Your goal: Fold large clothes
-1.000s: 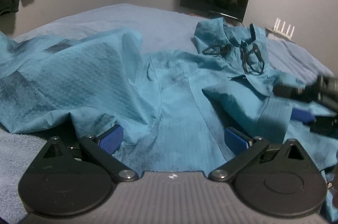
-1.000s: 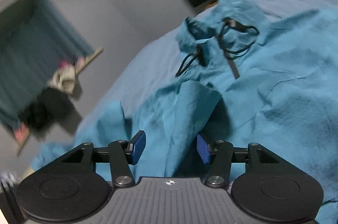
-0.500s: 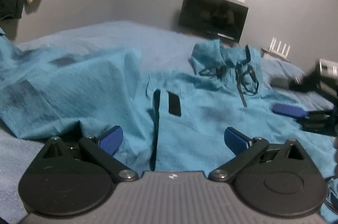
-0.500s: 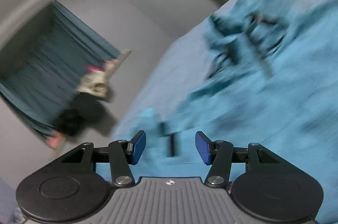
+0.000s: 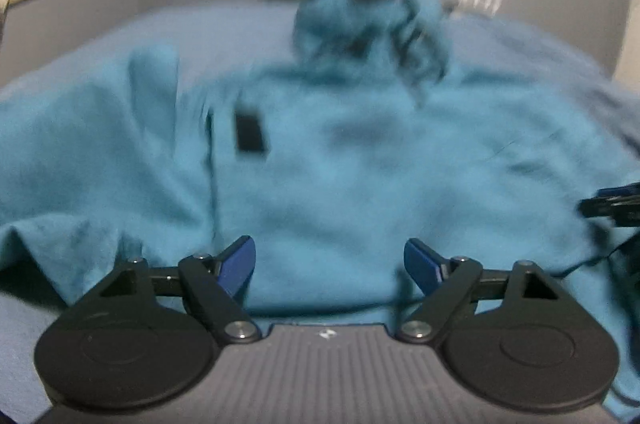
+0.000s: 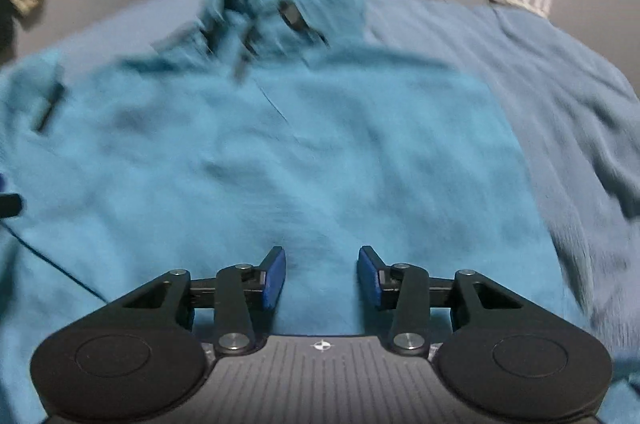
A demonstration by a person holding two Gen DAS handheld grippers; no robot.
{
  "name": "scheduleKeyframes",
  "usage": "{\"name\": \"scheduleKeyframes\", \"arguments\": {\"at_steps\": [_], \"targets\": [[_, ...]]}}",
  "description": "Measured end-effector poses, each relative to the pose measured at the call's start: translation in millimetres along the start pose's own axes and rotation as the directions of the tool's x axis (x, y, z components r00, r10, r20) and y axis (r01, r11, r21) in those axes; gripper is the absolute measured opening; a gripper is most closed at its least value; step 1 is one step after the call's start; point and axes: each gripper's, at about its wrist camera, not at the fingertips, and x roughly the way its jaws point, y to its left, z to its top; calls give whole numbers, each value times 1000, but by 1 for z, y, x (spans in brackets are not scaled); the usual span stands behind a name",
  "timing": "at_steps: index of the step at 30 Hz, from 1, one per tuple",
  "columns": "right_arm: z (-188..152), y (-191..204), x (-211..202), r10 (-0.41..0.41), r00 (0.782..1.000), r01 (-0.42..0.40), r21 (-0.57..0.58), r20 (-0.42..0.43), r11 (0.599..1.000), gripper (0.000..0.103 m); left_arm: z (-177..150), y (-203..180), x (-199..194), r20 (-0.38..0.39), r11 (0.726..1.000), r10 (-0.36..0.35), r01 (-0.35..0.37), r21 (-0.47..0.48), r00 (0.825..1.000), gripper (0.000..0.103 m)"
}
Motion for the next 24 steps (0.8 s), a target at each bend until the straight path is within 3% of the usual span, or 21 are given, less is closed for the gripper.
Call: {"name": "scheduleKeyframes", "arguments": {"at_steps": [4,6,8,11,14,16,20,24], "targets": [[-7,-3,9,-46,999,46,20,18,999,48,-3,3,12,-58,999,41,-42,-11,997,83],[-10,-5,2,-32,998,30,45,54,999,63,-3,1,12,-57,999,46,-47,-4,997,84],[-12,-9,-9,-9,995,2,80,97,997,88,-3,1,9,-44,999,50,-50,-1,998,86],[-13,-13,-26,6,987,-25,115,161,993,90,-1,-4,-3,13,996,83,-83,17,996,87],[-14,-13,-39,11,979,-35,111,202,993,97,0,-11,-34,98,987,158,-161,20,983,99],[-15,-11,-49,24,975,-46,95,221,994,98,5,-8,-56,131,986,169,-168,-13,977,99],[-12,-4,-59,33,963,-52,63,267,997,103,18,19,-101,170,978,170,-146,-146,971,102],[-9,2,-75,33,945,-48,37,326,998,103,29,73,-142,158,932,204,-143,-332,966,102]]}}
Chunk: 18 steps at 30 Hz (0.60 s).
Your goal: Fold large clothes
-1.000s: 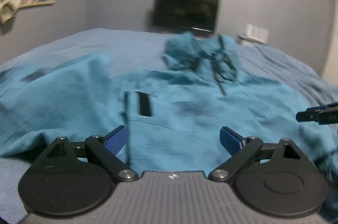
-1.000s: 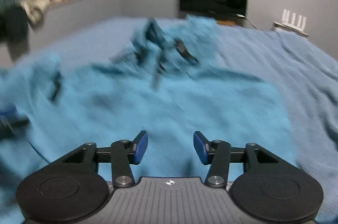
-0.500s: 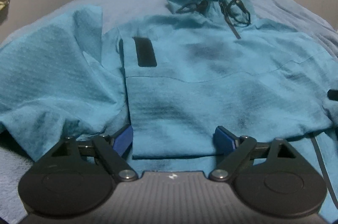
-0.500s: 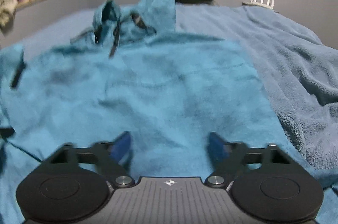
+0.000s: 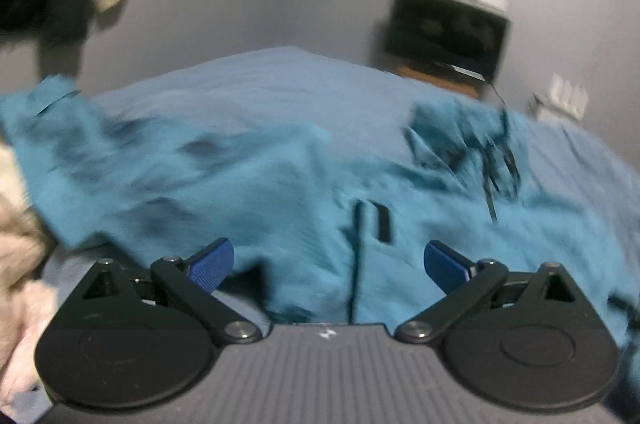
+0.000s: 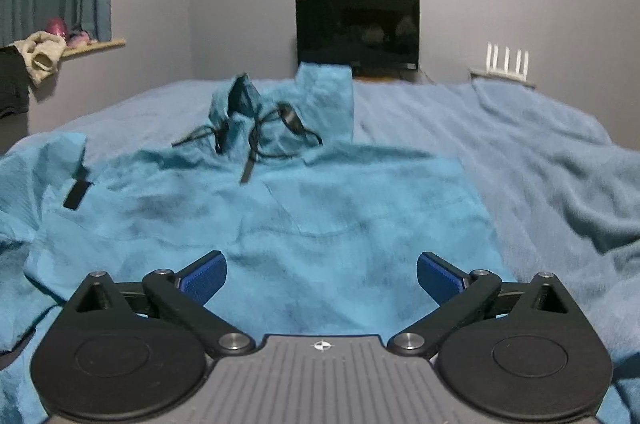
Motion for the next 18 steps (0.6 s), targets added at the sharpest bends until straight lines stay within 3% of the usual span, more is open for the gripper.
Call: {"name": "scheduleKeyframes", "arguments": {"at_steps": [4,10,15,18], "targets": [[3,2,-9,5,999,-5,-7,43,1000,103,38,55,-15,37,988,147,-145,-60,988,102],[3,4,-5,35,999,-36,10,25,999,103,88,131,-3,41,915,402,-403,24,915,102],[1,12,1,41,999,-41,-11,3,999,103,107,198,17,-32,862,504,-505,-52,863,102],[-2,15,6,37,999,-37,-23,-8,999,103,110,228,25,-69,845,518,-523,-111,852,102]]}}
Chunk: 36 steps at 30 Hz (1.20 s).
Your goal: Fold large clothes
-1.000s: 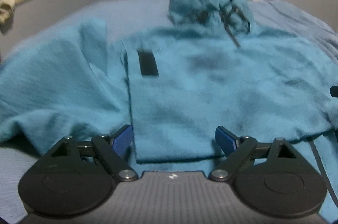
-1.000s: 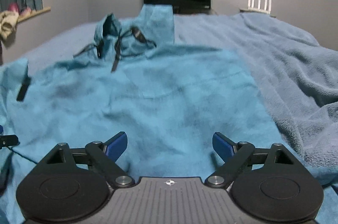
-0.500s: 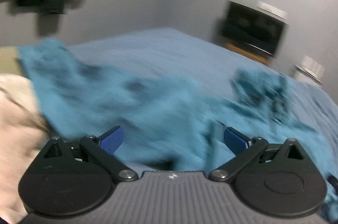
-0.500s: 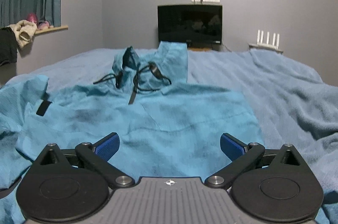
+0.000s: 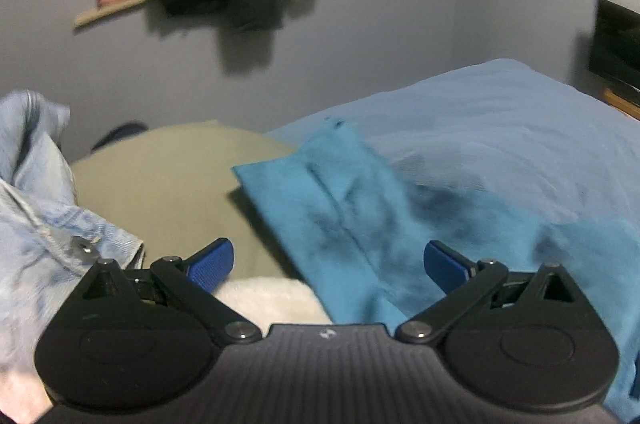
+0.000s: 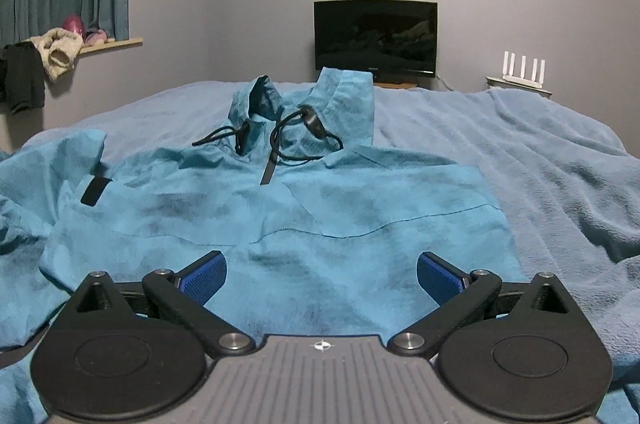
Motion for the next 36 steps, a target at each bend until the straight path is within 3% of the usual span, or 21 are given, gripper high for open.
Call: {"name": "scheduleKeyframes", "arguments": {"at_steps": [6,9,13,16,17,19,22,29,36], "targets": [[-5,4,14,-5,999,4,-7,-45,1000,103,8,14,38,-24,999,-12,11,-39,1000,101],[-7,6,21,-2,998,2,-7,-65,1000,103,12,16,43,-2,999,-38,38,-40,999,92],[-9,10,30,10,996,-11,-11,-86,1000,103,13,16,50,10,998,-52,52,-25,999,60],[-11,13,34,17,995,-19,-23,-96,1000,103,11,17,48,30,993,-100,102,-57,994,20],[-11,14,35,20,995,-23,-25,-98,999,103,11,19,45,41,990,-114,116,-74,993,13],[-11,14,34,26,995,-29,-30,-95,999,103,11,17,37,71,986,-138,144,-80,988,10],[-11,14,31,33,996,-36,-31,-82,999,103,12,3,10,139,987,-157,161,-14,978,7],[-7,9,16,53,998,-54,-9,-40,999,103,18,-48,-67,229,946,-324,308,103,918,4],[-4,-1,4,65,998,-65,36,0,997,103,25,-128,-153,276,856,-510,452,250,814,2]]}}
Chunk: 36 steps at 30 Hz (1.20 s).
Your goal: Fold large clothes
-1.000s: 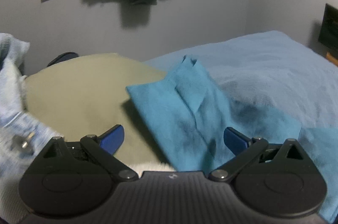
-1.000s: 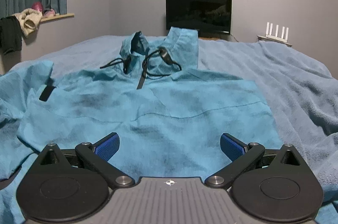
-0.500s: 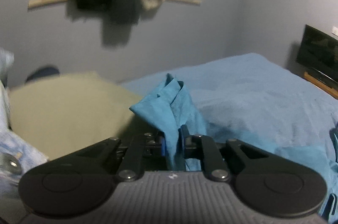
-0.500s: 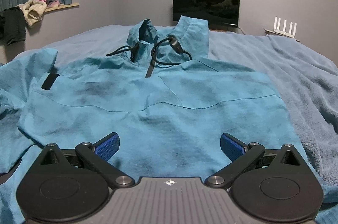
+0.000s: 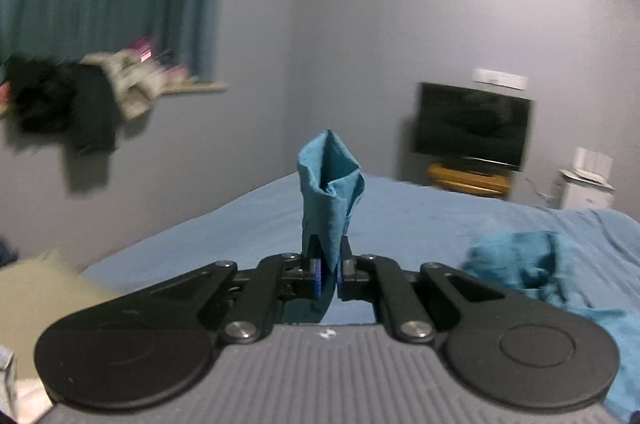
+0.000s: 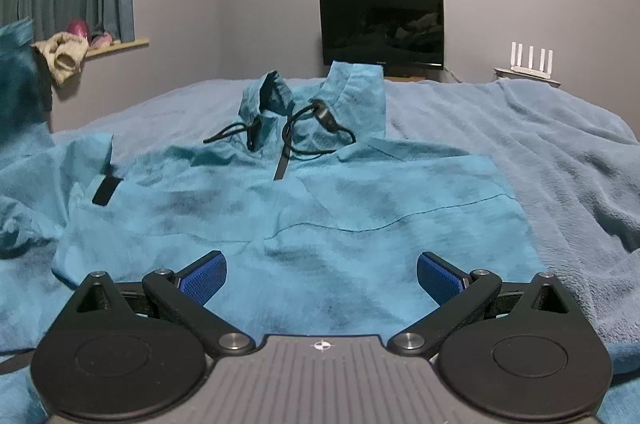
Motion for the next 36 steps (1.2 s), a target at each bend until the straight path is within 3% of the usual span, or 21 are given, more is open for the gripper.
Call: {"name": "scheduleKeyframes", "arguments": {"at_steps": [4,8,13,17,23,25,27,28,30,31,32,36], "targets": [[1,-4,-3,1,1000,-2,24,10,1000,103,9,-74,-2,-2,991,-120,120,60,993,2],[-1,-7,-2,-12,1000,12,29,2,1000,103,2,-155,4,-38,964,-245,247,101,969,1],[2,-24,0,-102,994,104,80,-26,991,103,-20,-250,27,-108,921,-366,377,99,924,1],[0,-59,6,-137,987,152,211,-83,966,103,-56,-327,38,-162,876,-458,474,85,874,1],[-9,-89,13,-155,980,187,321,-125,928,103,-120,-417,53,-256,821,-524,562,100,812,1],[-11,-89,16,-164,978,198,308,-133,931,103,-146,-433,64,-322,810,-534,582,68,782,2],[-12,-89,19,-164,977,199,301,-140,932,103,-172,-435,67,-396,794,-549,607,27,736,3],[-12,-89,21,-163,976,200,300,-145,932,103,-178,-434,72,-435,790,-548,612,12,715,9],[-13,-90,22,-158,976,197,308,-149,931,103,-186,-424,70,-495,797,-529,604,-11,690,36],[-13,-91,21,-154,977,194,313,-147,930,103,-186,-414,68,-500,802,-526,597,-21,688,59],[-13,-93,20,-149,978,189,319,-144,929,103,-187,-404,53,-486,804,-530,594,-29,695,68],[-12,-98,15,-104,988,140,369,-114,919,102,-163,-347,39,-443,819,-521,574,-17,730,70]]}}
